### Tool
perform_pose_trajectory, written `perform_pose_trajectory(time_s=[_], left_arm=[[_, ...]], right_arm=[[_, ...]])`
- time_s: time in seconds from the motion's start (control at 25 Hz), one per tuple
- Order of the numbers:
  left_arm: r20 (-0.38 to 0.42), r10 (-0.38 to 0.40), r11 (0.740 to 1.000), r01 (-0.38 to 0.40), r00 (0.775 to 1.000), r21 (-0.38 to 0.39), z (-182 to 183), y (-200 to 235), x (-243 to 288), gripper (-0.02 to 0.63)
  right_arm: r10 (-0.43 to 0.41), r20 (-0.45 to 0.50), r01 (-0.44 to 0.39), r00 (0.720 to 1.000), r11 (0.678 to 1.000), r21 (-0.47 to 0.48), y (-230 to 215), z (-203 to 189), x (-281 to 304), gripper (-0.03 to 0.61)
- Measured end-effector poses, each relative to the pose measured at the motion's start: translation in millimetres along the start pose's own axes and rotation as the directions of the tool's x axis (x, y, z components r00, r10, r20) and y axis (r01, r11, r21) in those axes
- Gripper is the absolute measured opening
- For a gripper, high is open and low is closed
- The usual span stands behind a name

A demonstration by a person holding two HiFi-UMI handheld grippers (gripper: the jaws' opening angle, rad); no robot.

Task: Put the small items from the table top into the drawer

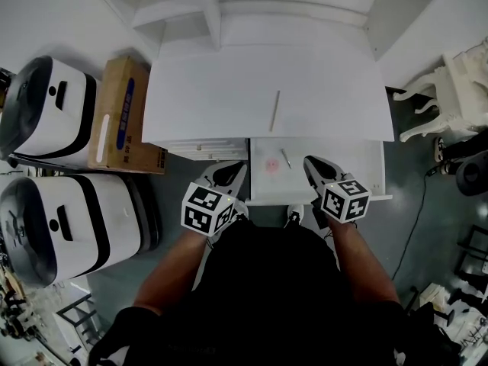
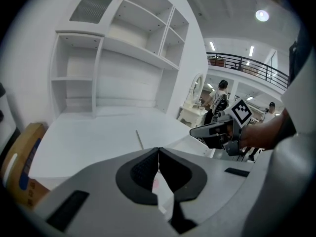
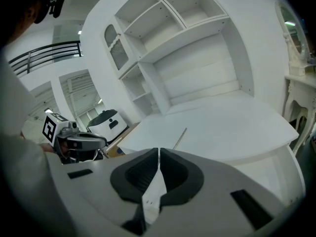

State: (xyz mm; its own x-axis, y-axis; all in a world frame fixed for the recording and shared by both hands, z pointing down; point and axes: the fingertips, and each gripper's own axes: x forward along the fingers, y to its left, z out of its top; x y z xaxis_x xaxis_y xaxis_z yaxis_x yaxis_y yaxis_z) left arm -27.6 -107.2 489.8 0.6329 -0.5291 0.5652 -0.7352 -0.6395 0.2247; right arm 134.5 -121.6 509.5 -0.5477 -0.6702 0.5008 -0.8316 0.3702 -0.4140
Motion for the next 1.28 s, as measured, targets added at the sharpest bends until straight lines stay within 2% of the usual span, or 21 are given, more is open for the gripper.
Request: perform_pose_trajectory(time_s=[0.16,0.36,0.6,0.72,0.8,1.12,1.28], left_arm=[[-0.011,0.051,0.999,-0.051,0.999,-0.008,-7,15,-3,0.011],[-0.024,0.079,0.997,-0.079,0.997,-0.025,-15,27,-11,0.011],[-0.027,0.121,0.990,-0.122,0.992,-0.064,-28,42,-28,0.011],[-0.039,0.140,0.986,-0.143,0.989,-0.090,-37,49,-37,0.011],[-0.049,0.152,0.982,-0.157,0.987,-0.105,-43,53,-43,0.011],[-0.069,0.194,0.969,-0.202,0.979,-0.141,-53,73,-59,0.011],[-0.058,0.199,0.968,-0.205,0.978,-0.141,-48,78,-58,0.011]], right_arm=[[-0.017,-0.012,0.016,1.000,0.999,-0.051,-6,5,31,0.032],[-0.065,-0.056,0.058,0.996,0.990,-0.128,-20,8,85,0.034],[-0.103,-0.123,0.094,0.987,0.993,-0.074,-39,9,157,0.035],[-0.138,-0.160,0.125,0.977,0.988,-0.091,-47,7,188,0.040],[-0.178,-0.180,0.160,0.967,0.981,-0.113,-55,4,205,0.087],[-0.303,-0.246,0.284,0.921,0.952,-0.112,-77,-6,232,0.097],[-0.328,-0.239,0.309,0.914,0.944,-0.115,-80,-6,232,0.095]])
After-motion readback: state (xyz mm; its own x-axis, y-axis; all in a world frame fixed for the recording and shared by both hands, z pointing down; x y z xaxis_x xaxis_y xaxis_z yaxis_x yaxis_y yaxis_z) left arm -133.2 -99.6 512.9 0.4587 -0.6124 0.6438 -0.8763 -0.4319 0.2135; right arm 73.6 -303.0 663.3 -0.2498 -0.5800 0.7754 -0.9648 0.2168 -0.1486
